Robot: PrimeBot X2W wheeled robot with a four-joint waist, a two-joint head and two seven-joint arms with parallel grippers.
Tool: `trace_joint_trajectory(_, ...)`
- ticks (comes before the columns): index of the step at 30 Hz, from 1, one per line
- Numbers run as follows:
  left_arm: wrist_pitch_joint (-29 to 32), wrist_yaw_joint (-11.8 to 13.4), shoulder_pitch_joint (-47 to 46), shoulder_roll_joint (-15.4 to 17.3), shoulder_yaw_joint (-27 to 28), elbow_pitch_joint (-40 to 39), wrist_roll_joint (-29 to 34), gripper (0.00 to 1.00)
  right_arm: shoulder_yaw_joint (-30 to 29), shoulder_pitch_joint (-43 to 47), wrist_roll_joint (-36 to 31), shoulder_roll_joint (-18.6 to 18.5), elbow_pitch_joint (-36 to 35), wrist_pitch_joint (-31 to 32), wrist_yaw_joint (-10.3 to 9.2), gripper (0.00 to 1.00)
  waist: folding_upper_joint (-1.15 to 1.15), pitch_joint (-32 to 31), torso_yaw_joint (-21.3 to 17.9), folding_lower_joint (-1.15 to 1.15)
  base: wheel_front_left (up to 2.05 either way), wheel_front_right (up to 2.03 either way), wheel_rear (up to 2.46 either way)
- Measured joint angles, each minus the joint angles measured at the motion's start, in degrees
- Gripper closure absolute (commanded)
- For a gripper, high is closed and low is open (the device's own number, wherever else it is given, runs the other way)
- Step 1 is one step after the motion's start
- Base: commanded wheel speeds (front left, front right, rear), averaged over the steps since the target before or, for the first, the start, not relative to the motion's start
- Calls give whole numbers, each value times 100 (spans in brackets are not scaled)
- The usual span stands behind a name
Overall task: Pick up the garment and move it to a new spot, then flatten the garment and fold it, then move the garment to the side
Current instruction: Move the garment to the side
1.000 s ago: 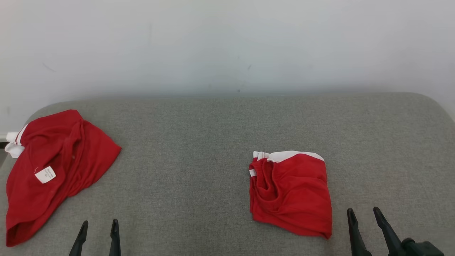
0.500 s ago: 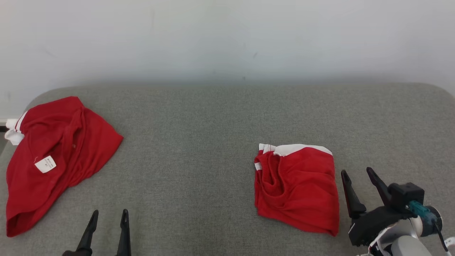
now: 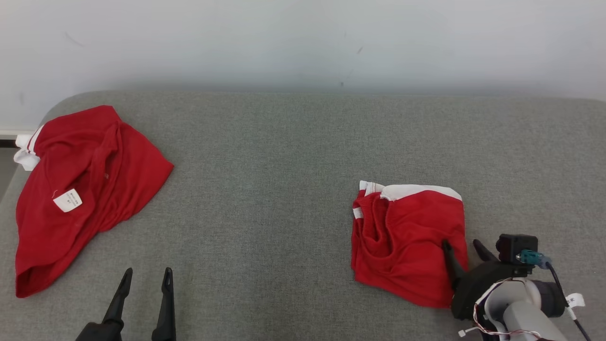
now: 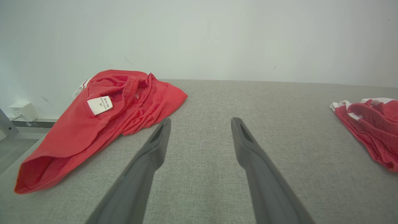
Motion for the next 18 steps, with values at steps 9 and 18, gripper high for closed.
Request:
trace_joint_trajectory(9, 0, 0, -30, 7, -26, -16, 15, 0, 142, -427, 346, 237, 951, 52, 0, 89, 0, -4, -5, 0, 0, 0, 0)
trace_joint_trajectory(18, -1, 0, -121, 51, 12, -30, -18, 0, 913, -991, 178, -137, 1087, -193, 0, 100, 0, 173, -11, 0, 0, 0, 0)
